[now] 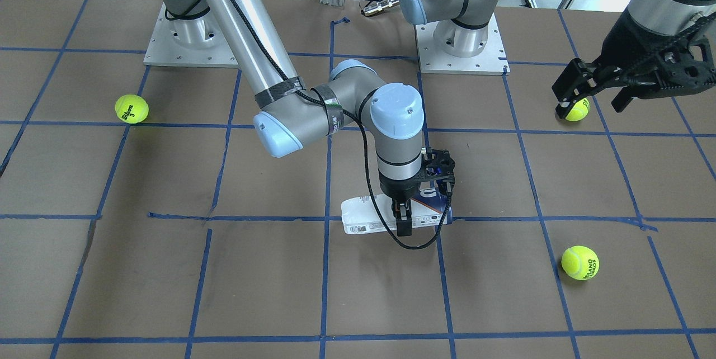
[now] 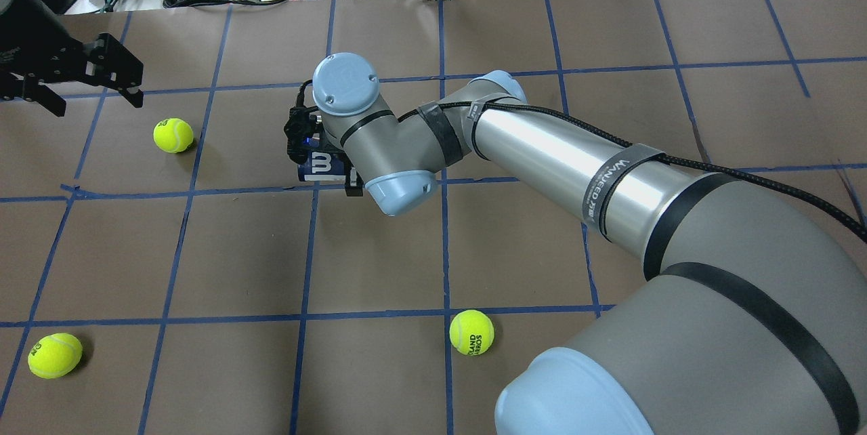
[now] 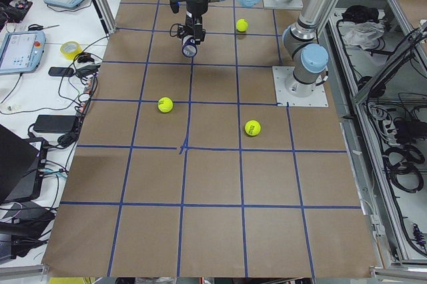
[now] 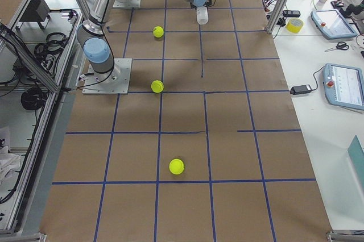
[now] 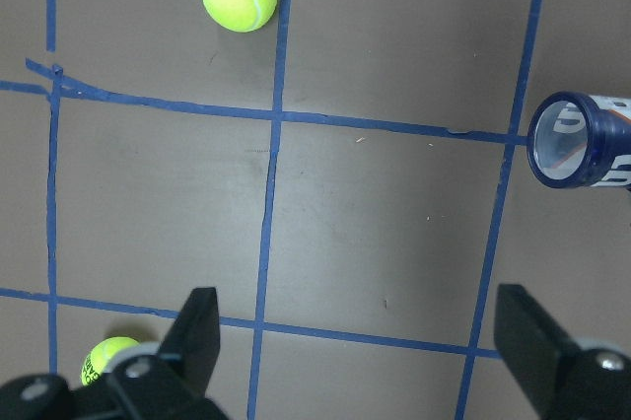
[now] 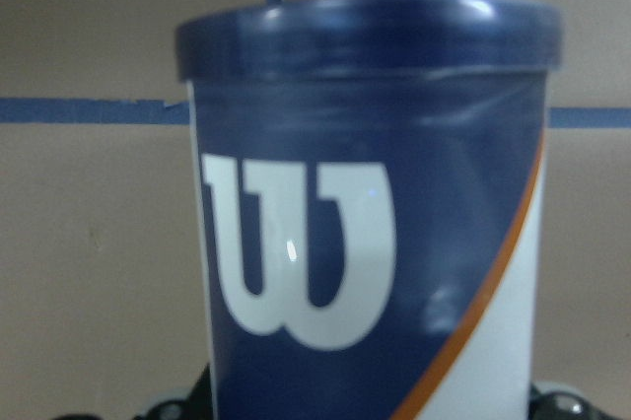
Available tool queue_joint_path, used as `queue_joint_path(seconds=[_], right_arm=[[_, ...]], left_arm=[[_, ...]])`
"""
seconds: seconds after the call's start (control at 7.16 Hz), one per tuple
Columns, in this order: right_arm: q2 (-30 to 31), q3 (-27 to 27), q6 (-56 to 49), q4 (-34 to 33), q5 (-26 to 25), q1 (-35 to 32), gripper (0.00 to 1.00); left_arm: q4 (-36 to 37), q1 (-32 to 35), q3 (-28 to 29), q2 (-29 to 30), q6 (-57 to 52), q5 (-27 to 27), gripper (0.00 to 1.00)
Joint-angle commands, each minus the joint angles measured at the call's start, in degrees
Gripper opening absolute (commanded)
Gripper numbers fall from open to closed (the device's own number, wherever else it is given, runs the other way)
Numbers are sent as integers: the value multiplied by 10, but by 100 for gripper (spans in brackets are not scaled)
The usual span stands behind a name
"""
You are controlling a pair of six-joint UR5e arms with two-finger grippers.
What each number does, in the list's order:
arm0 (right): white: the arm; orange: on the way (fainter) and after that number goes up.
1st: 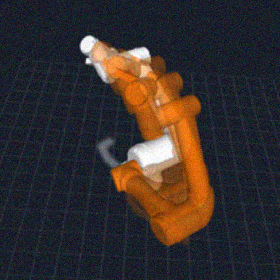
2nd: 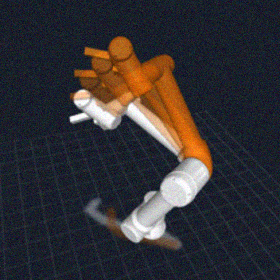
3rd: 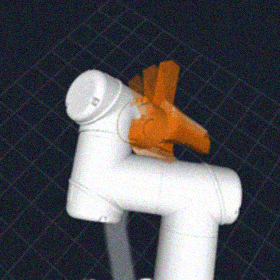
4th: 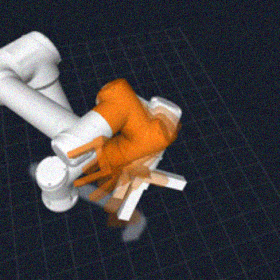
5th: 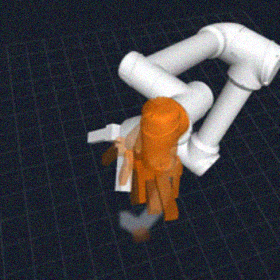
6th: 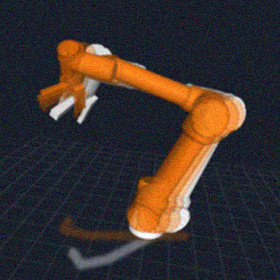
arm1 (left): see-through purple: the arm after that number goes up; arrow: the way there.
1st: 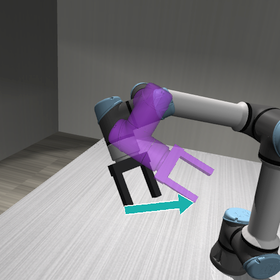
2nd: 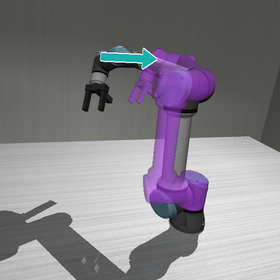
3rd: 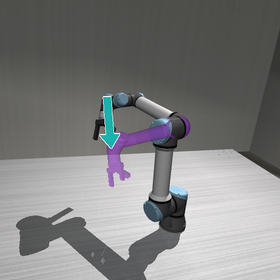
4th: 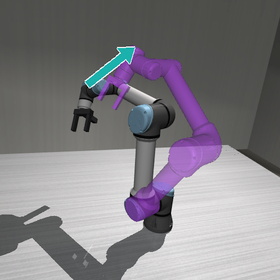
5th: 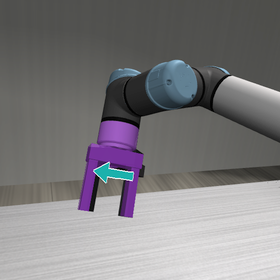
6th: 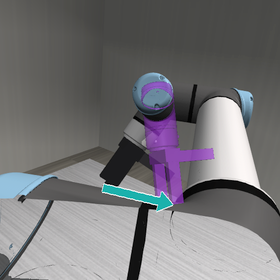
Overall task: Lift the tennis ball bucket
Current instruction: 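Lay the can on its side near the left gripper and release it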
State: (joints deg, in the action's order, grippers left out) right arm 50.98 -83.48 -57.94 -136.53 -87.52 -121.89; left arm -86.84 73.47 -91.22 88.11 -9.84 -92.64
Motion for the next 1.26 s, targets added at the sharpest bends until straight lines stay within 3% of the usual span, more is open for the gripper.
queue_joint_path(seconds=[0.0,0.14,0.42,1.12], right_arm=[[-6,1,5,1,-1,1,80],[-3,1,5,3,2,1,90],[-7,-2,8,6,-1,2,100],[8,-2,29,17,5,8,100]], left_arm=[[-1,0,0,0,0,0,100],[-4,0,0,0,0,1,100],[-9,-1,2,2,0,1,100],[-9,-1,0,1,0,1,100]])
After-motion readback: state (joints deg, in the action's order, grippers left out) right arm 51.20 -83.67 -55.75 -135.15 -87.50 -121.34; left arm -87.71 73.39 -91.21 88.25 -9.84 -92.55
